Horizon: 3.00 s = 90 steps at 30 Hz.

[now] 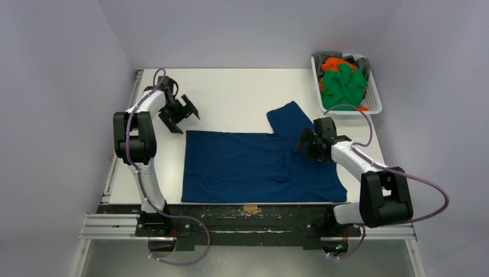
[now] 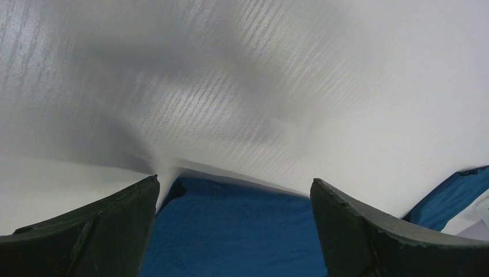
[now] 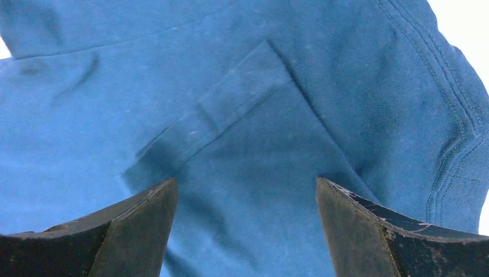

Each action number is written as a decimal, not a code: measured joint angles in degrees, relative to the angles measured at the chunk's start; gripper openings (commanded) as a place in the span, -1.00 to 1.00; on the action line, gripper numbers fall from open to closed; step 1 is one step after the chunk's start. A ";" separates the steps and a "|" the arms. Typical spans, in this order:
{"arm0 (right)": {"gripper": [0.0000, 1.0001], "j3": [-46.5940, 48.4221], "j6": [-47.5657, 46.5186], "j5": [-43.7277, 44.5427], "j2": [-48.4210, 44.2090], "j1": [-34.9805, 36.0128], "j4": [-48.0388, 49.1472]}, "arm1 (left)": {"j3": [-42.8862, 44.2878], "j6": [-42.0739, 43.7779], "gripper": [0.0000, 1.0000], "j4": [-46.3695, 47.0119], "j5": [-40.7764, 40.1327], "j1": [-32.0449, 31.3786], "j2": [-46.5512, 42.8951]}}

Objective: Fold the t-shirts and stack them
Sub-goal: Grab the side of the flattened tshirt furthest away from the robot with both arms

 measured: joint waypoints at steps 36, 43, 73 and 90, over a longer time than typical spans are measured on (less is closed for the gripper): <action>0.76 3.39 -0.26 5.51 7.52 -10.29 -1.62 | -1.36 -9.31 0.32 -1.07 -1.31 -7.61 0.72; 0.76 3.41 -0.79 5.60 7.37 -11.52 -1.99 | 2.67 -11.58 0.20 -5.05 -5.05 -9.40 3.10; 0.69 3.21 -8.24 1.53 -0.28 -12.33 3.37 | 16.31 -9.92 -1.00 -21.46 -7.50 -11.30 12.13; 0.52 56.35 -10.56 7.23 41.79 -2.58 1.38 | 13.09 -8.94 -1.00 -18.82 -8.02 -11.67 7.26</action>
